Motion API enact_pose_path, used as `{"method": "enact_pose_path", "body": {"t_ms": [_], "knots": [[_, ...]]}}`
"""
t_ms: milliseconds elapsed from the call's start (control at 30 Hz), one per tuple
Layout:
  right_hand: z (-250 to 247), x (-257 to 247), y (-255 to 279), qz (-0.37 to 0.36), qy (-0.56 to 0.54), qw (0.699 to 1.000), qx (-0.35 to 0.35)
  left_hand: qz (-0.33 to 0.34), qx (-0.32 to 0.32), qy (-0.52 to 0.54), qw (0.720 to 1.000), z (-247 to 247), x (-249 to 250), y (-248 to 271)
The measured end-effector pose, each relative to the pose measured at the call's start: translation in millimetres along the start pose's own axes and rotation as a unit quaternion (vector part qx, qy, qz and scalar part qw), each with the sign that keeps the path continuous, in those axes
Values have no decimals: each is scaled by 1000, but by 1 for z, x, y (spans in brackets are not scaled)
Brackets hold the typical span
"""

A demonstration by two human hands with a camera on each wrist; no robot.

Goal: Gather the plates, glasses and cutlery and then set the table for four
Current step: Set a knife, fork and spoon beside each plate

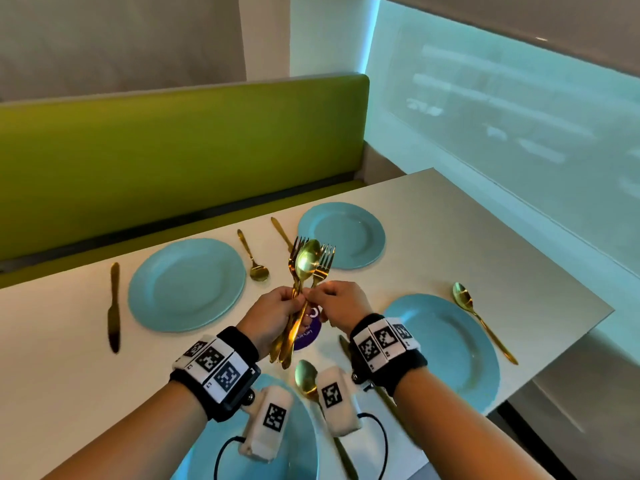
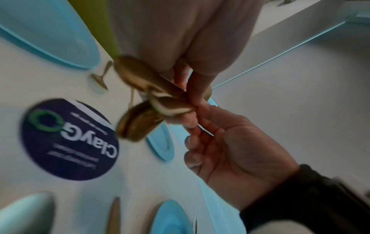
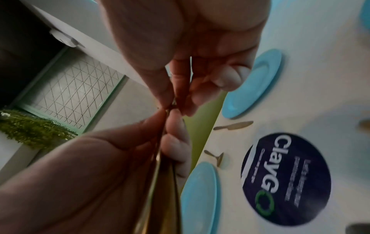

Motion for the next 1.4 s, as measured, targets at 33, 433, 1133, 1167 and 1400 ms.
{"method": "enact_pose_path", "body": {"t_ms": [33, 433, 1133, 1167, 1400], "knots": [[7, -5, 4, 0, -4, 1000, 4, -1, -2, 9, 1000, -9, 0, 6], [170, -44, 115, 7, -5, 994, -113, 82, 209, 75, 972, -223, 7, 94], [337, -51, 166, 61, 237, 943, -225, 83, 232, 97, 964, -326, -8, 183], [337, -51, 166, 62, 250, 941, -219, 80, 230, 100, 965, -325, -8, 183], [337, -43, 161, 90, 287, 936, -185, 67, 214, 116, 968, -319, -9, 183]]}}
Point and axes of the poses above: each hand's wrist, its own y-axis away from the middle knuckle, its own z-axis out of the palm, x = y × z, the point moved 7 cm from there along -y, towards the middle knuckle, and after that the axes turned 15 degrees about y, right-handed, at the moved point
